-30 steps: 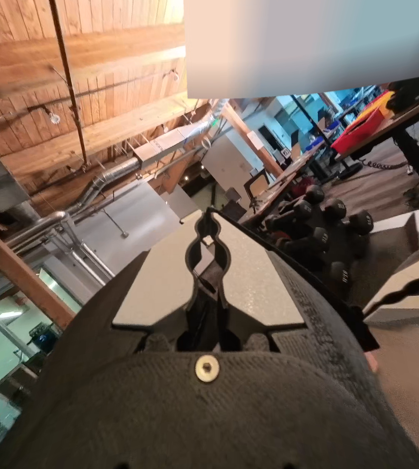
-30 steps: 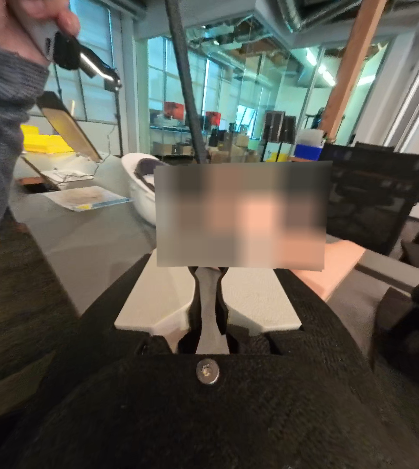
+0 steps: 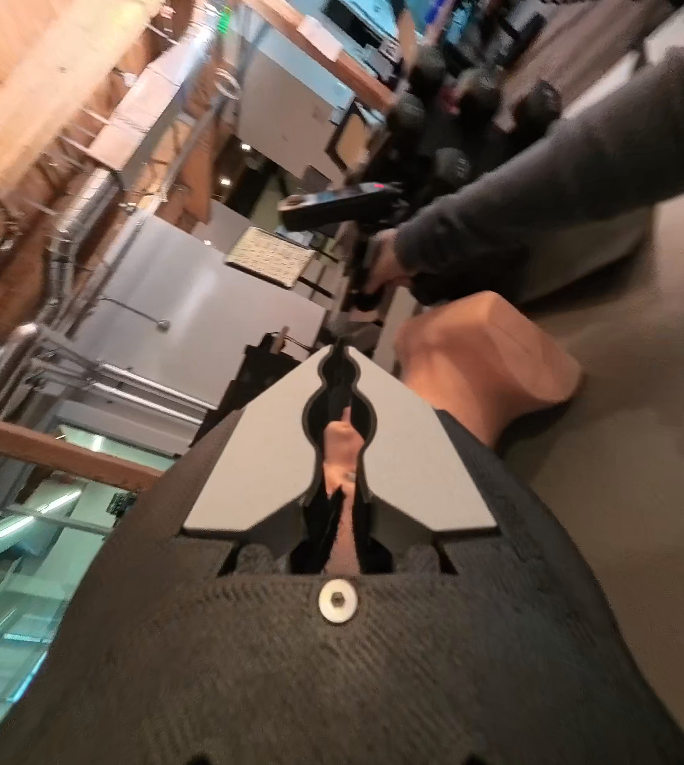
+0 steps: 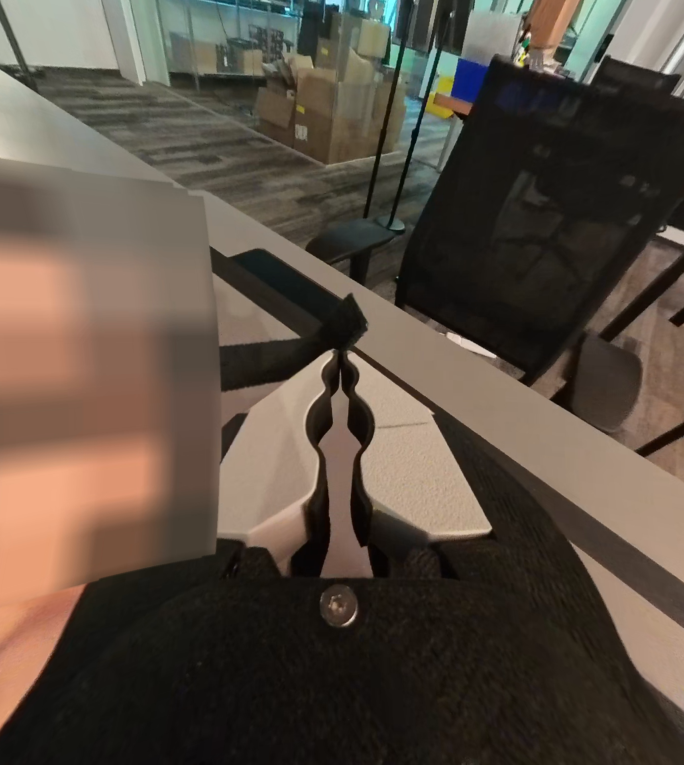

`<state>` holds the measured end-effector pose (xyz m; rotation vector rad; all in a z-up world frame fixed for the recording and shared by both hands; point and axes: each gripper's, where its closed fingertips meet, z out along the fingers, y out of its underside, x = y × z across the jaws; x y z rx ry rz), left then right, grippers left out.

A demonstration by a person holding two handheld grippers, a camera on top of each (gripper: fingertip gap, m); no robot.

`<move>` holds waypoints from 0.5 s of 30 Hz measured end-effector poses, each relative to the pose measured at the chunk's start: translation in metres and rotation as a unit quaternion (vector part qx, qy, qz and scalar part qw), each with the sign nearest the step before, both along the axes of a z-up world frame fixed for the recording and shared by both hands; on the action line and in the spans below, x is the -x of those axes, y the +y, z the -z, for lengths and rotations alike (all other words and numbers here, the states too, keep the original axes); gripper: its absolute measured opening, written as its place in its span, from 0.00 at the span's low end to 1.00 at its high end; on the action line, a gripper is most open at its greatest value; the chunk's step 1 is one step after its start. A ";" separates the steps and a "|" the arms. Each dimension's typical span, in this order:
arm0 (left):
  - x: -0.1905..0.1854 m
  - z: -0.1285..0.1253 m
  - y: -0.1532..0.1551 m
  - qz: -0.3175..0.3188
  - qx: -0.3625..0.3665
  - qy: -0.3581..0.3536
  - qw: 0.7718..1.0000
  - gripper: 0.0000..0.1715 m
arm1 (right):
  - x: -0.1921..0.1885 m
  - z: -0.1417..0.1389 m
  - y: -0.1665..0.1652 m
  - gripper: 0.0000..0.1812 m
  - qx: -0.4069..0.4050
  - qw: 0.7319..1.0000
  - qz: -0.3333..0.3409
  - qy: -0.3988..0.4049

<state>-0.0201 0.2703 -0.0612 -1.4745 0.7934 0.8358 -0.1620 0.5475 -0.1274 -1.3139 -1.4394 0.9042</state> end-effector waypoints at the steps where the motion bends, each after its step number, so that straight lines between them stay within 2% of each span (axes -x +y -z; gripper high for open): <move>1: -0.007 0.018 0.003 0.005 0.025 0.009 1.000 0.01 | 0.003 0.004 0.002 0.00 -0.004 1.000 0.002 0.000; 7: -0.038 0.102 0.032 0.011 0.119 0.008 0.993 0.01 | 0.017 0.026 0.016 0.00 0.012 0.999 0.016 -0.025; 11: -0.045 0.138 0.053 -0.001 0.152 0.012 0.988 0.01 | 0.029 0.047 0.023 0.00 0.013 0.996 0.026 -0.083; 15: -0.049 0.162 0.065 -0.017 0.175 0.042 0.984 0.01 | 0.033 0.077 0.031 0.00 0.001 0.988 0.041 -0.147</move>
